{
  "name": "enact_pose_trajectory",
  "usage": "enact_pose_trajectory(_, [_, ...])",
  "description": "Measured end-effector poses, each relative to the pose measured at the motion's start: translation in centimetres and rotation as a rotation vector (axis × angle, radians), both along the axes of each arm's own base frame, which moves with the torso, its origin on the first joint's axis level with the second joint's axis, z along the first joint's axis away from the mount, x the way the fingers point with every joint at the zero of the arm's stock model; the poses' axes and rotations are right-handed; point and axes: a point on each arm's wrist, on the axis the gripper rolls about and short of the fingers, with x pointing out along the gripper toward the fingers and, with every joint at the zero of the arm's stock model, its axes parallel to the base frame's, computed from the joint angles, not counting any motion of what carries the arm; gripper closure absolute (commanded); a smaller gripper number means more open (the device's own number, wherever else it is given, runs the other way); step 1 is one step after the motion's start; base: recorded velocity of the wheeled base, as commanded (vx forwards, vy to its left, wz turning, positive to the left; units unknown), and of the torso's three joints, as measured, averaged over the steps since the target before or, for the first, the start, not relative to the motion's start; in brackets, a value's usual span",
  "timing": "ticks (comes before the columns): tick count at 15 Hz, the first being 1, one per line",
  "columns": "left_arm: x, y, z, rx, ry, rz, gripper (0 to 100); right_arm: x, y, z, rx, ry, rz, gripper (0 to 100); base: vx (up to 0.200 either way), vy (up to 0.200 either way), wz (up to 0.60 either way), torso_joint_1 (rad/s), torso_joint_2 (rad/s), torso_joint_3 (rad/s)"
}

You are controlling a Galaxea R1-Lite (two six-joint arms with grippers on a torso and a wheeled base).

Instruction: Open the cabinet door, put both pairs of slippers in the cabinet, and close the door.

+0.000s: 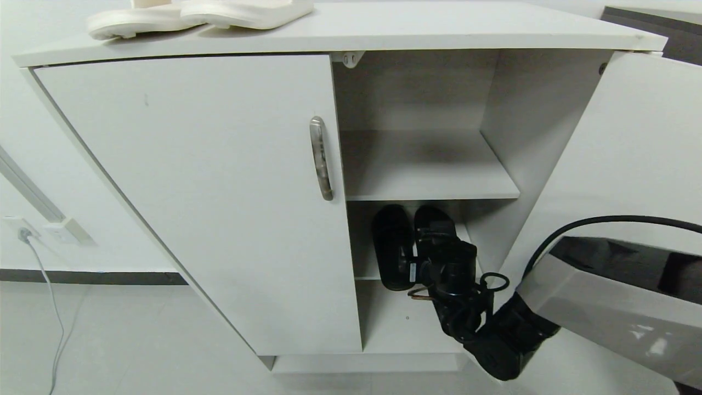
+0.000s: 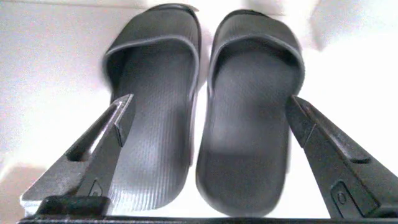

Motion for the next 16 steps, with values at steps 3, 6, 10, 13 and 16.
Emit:
enact_pose_trajectory(3, [0.0,0.0,0.0,0.0,0.0,0.0,100,-4.5,-1.1,0.8,-0.012,0.012,0.04,0,0.0,0.0,0.0,0.0,0.0,0.0])
enact_pose_trajectory(6, [0.0,0.0,0.0,-0.002,0.0,0.0,100,-6.0,-1.4,1.8,-0.005,0.003,0.06,0,0.0,0.0,0.0,0.0,0.0,0.0])
enact_pose_trajectory(10, [0.0,0.0,0.0,-0.004,0.0,-0.001,100,-6.5,-1.5,2.8,0.005,-0.015,0.07,0,-0.15,0.0,0.0,0.004,0.0,0.001])
enact_pose_trajectory(13, [0.0,0.0,0.0,-0.006,-0.001,-0.001,100,-6.7,-1.4,3.0,0.007,-0.017,0.073,0,-0.2,0.0,0.0,0.001,0.0,0.004])
enact_pose_trajectory(16, [0.0,0.0,0.0,-0.006,0.002,0.0,100,-6.7,-1.5,3.0,0.008,-0.018,0.072,0,-0.133,0.0,0.0,0.002,0.0,0.005])
